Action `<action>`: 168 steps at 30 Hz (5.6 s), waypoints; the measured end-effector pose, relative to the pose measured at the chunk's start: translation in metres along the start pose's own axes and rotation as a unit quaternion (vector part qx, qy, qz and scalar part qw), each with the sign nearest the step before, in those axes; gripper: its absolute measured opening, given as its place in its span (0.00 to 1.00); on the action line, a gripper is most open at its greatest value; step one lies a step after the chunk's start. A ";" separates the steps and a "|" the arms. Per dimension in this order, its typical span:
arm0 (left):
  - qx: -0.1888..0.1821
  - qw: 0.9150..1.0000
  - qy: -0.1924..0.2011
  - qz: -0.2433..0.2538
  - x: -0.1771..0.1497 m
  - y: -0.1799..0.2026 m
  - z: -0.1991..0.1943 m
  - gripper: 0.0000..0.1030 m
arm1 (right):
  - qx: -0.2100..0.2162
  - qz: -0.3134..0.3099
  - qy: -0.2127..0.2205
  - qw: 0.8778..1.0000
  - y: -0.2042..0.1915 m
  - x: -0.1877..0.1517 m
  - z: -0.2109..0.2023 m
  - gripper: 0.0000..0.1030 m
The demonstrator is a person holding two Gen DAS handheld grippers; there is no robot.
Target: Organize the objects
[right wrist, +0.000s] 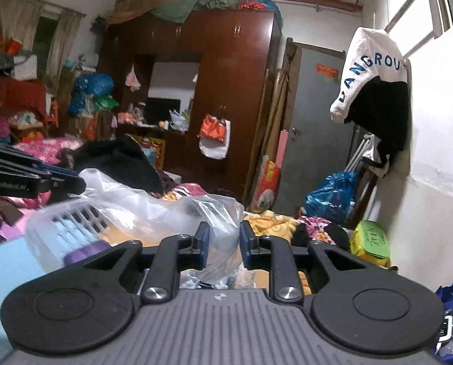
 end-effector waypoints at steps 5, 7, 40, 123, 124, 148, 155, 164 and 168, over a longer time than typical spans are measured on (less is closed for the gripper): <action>0.042 0.999 0.021 -0.002 -0.002 -0.008 -0.005 0.82 | -0.020 0.010 -0.002 1.000 0.004 -0.009 0.000 0.90; 0.010 0.999 0.044 -0.016 0.000 -0.005 -0.018 0.88 | -0.012 0.027 -0.001 1.000 0.007 -0.009 -0.006 1.00; -0.040 0.999 0.001 -0.018 -0.024 0.041 -0.081 1.00 | -0.091 0.085 -0.084 0.989 0.014 -0.020 -0.067 1.00; -0.026 0.999 0.013 -0.027 -0.090 0.099 -0.161 1.00 | -0.027 0.135 -0.025 0.990 -0.030 -0.074 -0.180 1.00; -0.027 0.999 0.012 -0.027 -0.090 0.099 -0.161 1.00 | -0.027 0.135 -0.025 0.990 -0.030 -0.074 -0.180 1.00; -0.029 0.999 0.006 -0.029 -0.094 0.098 -0.156 1.00 | -0.026 0.136 -0.025 0.990 -0.030 -0.075 -0.180 1.00; -0.028 0.999 0.005 -0.028 -0.094 0.097 -0.154 1.00 | -0.026 0.136 -0.026 0.990 -0.031 -0.075 -0.180 1.00; -0.028 0.999 0.004 -0.030 -0.095 0.097 -0.153 1.00 | -0.026 0.135 -0.026 0.990 -0.031 -0.075 -0.180 1.00; -0.036 0.999 0.006 -0.032 -0.096 0.098 -0.152 1.00 | -0.026 0.136 -0.026 0.990 -0.031 -0.075 -0.181 1.00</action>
Point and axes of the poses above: each gripper's, at about its wrist camera, not at the fingertips, and z roughly the way its jaws point, y to its right, x to its top, the point moved 8 cm from there along z, roughly the way its jaws point, and after that the axes turned 8 degrees about -x, right-handed, at the moved point
